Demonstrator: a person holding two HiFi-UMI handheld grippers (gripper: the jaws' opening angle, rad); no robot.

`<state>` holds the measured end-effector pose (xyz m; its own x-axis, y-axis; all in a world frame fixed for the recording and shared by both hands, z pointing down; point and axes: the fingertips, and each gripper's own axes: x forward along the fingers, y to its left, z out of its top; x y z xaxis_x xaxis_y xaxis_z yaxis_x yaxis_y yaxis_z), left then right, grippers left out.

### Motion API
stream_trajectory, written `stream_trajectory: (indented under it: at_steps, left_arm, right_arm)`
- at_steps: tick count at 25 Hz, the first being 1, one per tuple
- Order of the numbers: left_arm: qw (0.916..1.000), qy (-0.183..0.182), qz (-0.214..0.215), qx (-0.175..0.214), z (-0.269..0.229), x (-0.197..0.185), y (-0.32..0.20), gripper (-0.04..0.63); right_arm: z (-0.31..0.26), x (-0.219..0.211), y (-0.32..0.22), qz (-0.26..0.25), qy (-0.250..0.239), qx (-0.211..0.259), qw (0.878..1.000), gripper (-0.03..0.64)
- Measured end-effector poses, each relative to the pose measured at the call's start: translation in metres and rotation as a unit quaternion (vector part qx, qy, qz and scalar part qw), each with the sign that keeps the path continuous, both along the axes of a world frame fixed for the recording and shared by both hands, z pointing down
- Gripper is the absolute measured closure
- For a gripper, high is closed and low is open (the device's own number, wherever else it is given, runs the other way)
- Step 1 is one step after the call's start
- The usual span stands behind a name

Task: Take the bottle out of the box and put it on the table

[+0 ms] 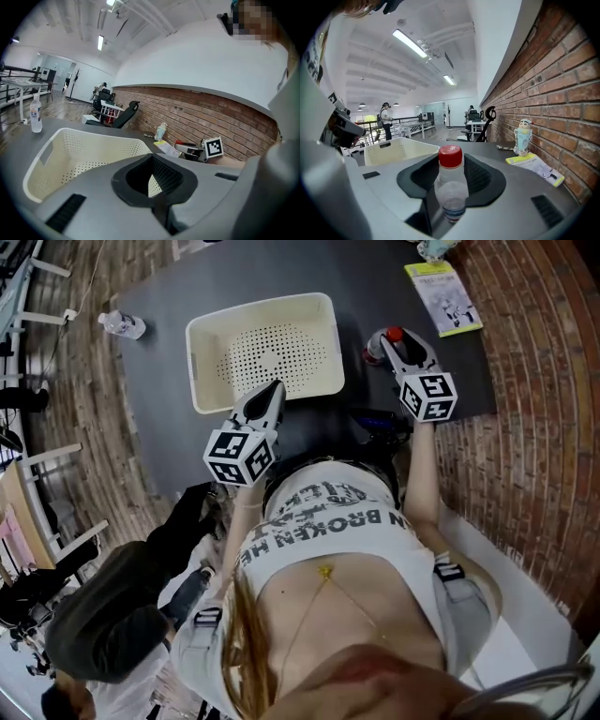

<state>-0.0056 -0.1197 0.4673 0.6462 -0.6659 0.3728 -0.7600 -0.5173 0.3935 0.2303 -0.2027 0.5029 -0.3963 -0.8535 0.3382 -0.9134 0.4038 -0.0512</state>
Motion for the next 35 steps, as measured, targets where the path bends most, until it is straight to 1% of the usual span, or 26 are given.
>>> stream_trajectory:
  at_steps: [6, 15, 24, 26, 29, 33, 35]
  left_arm:
    - [1.0, 0.001, 0.0, -0.002, 0.001, 0.0, -0.002, 0.595]
    - [0.9999, 0.001, 0.011, -0.003, 0.004, 0.005, 0.0, 0.595]
    - [1.0, 0.002, 0.007, -0.001, 0.001, 0.003, 0.001, 0.595]
    - [1.0, 0.002, 0.005, 0.001, 0.0, 0.001, 0.002, 0.595]
    - [1.0, 0.001, 0.001, 0.002, -0.001, -0.003, 0.002, 0.595]
    - [1.0, 0.0, -0.004, 0.001, -0.001, -0.006, 0.0, 0.595]
    - [1.0, 0.0, -0.003, 0.001, 0.0, -0.006, 0.001, 0.595]
  right_arm:
    - [0.001, 0.001, 0.0, 0.003, -0.005, 0.004, 1.0, 0.46]
    - [0.002, 0.0, 0.001, 0.004, -0.005, 0.008, 1.0, 0.46]
    - [0.0, 0.0, 0.001, 0.003, -0.011, 0.012, 1.0, 0.46]
    - [-0.002, 0.0, 0.004, 0.003, -0.014, 0.012, 1.0, 0.44]
    - [-0.009, 0.006, 0.008, 0.018, -0.022, 0.017, 0.999, 0.416]
    - [-0.016, 0.013, 0.016, 0.019, -0.034, 0.015, 0.999, 0.413]
    - [-0.018, 0.014, 0.02, 0.017, -0.029, 0.015, 0.999, 0.413]
